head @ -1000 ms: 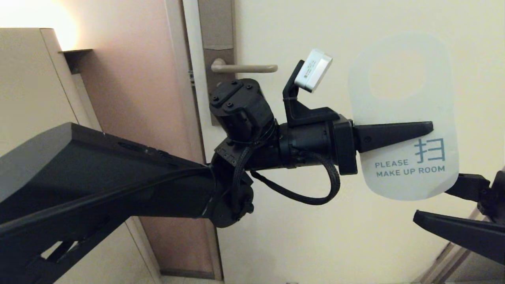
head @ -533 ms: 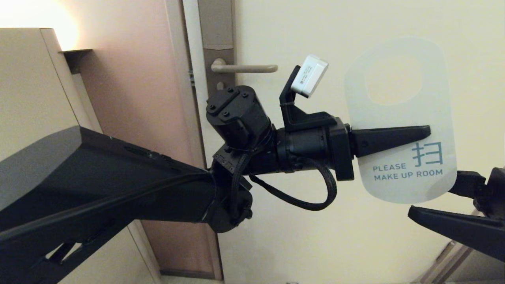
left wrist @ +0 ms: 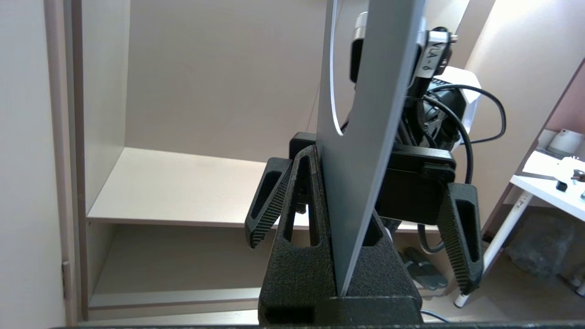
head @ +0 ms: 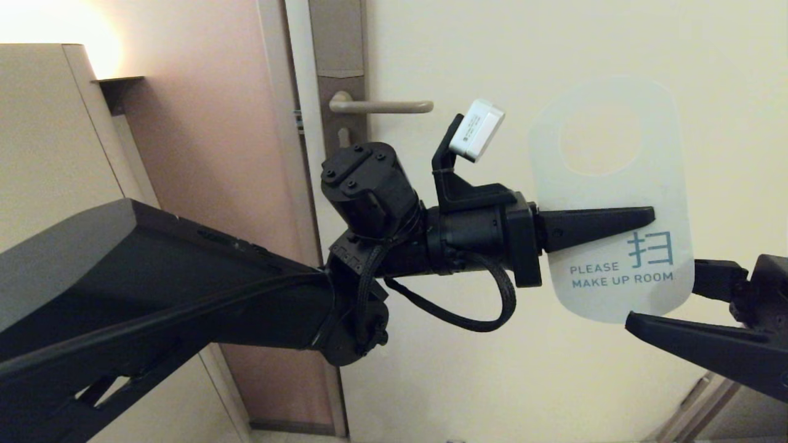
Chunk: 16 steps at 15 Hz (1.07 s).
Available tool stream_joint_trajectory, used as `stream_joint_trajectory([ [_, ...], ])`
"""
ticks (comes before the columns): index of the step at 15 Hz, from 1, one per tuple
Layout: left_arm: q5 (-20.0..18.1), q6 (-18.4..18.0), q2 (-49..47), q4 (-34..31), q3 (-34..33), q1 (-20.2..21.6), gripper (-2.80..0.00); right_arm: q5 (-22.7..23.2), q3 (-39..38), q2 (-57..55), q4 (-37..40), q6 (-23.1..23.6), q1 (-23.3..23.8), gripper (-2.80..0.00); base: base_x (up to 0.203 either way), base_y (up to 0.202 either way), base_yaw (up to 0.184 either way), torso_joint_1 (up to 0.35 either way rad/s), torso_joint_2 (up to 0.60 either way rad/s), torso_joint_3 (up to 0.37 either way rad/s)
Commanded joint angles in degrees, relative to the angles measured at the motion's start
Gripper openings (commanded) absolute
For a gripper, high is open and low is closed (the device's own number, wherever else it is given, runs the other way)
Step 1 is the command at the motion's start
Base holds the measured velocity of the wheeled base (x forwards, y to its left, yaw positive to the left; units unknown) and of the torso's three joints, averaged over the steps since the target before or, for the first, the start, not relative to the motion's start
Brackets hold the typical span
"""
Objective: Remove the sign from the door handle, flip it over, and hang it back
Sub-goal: Hand it to the other hand
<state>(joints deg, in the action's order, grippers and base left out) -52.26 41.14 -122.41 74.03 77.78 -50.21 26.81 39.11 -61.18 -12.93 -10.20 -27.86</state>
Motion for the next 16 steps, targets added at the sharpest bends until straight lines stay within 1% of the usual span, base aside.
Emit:
stream_joint_trajectory([
  [1, -0.2, 0.3, -0.2, 0.4, -0.2, -0.1, -2.8, 0.2, 0.0, -0.7, -0.2, 0.6, 0.0, 0.0, 0.0, 0.0, 0.0, 0.0, 0.0, 0.0],
  [2, -0.1, 0.3, -0.5, 0.4, -0.2, -0.3, -2.8, 0.2, 0.1, -0.9, -0.3, 2.1, 0.0, 0.0, 0.0, 0.0, 0.0, 0.0, 0.0, 0.0],
  [4, 0.4, 0.3, -1.1, 0.4, -0.1, -0.6, -2.8, 0.3, 0.2, -1.4, -0.3, 3.4, 0.0, 0.0, 0.0, 0.0, 0.0, 0.0, 0.0, 0.0],
  [13, 0.1, 0.7, -1.3, 0.6, 0.4, -0.7, -2.8, 0.3, 0.2, -1.3, -0.3, 3.9, -0.1, 0.0, 0.0, 0.0, 0.0, 0.0, 0.0, 0.0],
  [16, 0.1, 1.0, -1.3, 1.6, 0.7, -0.7, -2.8, 0.3, 0.4, -1.4, -0.3, 4.0, 0.0, 0.0, 0.0, 0.0, 0.0, 0.0, 0.0, 0.0],
])
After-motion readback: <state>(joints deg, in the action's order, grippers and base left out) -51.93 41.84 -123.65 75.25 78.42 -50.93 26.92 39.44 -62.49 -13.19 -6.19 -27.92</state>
